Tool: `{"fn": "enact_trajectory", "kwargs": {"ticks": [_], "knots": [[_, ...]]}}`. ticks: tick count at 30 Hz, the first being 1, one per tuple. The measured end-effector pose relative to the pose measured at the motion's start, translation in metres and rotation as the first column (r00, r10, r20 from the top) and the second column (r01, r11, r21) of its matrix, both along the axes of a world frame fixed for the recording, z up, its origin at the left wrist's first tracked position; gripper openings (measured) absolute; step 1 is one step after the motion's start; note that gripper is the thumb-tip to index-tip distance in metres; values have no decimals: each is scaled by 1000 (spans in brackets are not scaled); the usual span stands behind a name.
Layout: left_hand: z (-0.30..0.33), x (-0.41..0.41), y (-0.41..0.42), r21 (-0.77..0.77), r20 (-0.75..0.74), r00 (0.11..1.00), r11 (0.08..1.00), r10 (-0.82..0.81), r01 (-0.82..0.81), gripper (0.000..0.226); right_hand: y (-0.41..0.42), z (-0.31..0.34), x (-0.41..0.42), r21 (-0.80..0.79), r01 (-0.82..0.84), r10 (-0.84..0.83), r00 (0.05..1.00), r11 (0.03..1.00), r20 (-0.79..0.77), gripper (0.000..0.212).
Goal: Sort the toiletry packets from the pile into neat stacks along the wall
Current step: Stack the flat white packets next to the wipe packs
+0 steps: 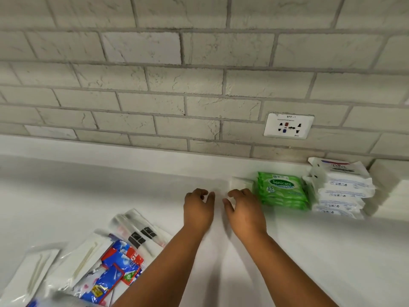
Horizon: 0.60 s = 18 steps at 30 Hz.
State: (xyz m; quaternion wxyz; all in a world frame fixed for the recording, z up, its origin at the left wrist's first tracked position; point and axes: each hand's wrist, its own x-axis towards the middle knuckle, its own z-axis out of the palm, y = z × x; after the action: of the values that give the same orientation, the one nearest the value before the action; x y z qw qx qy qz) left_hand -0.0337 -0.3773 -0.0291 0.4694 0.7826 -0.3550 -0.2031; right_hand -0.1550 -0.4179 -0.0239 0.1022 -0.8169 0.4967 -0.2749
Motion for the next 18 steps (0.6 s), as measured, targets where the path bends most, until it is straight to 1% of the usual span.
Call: {"fn": "enact_trajectory", "kwargs": {"ticks": [4,8,10,12,14,16,18], "knots": [[14,30,39,25,57,997,999,43,-45,34,30,19,23,97,-81,79,997,992,21,31],[34,76,96,35,178,982,997,59,-66,29,69,39,58,208,-255,250,967,944,53,34],[39,103,130,72,239,968,993,75,-95,24,91,44,74,248,-335,326,942,909,77,32],[39,134,168,150,280,957,981,76,-122,22,115,44,92,303,-398,386,917,866,102,31],[39,161,201,253,307,949,956,66,-149,25,134,43,110,364,-426,417,902,828,109,30],[41,183,229,396,322,946,905,25,-159,33,150,41,132,424,-445,441,890,788,115,27],[41,195,249,543,328,943,827,-49,-146,45,162,35,153,477,-444,447,887,758,115,25]]}}
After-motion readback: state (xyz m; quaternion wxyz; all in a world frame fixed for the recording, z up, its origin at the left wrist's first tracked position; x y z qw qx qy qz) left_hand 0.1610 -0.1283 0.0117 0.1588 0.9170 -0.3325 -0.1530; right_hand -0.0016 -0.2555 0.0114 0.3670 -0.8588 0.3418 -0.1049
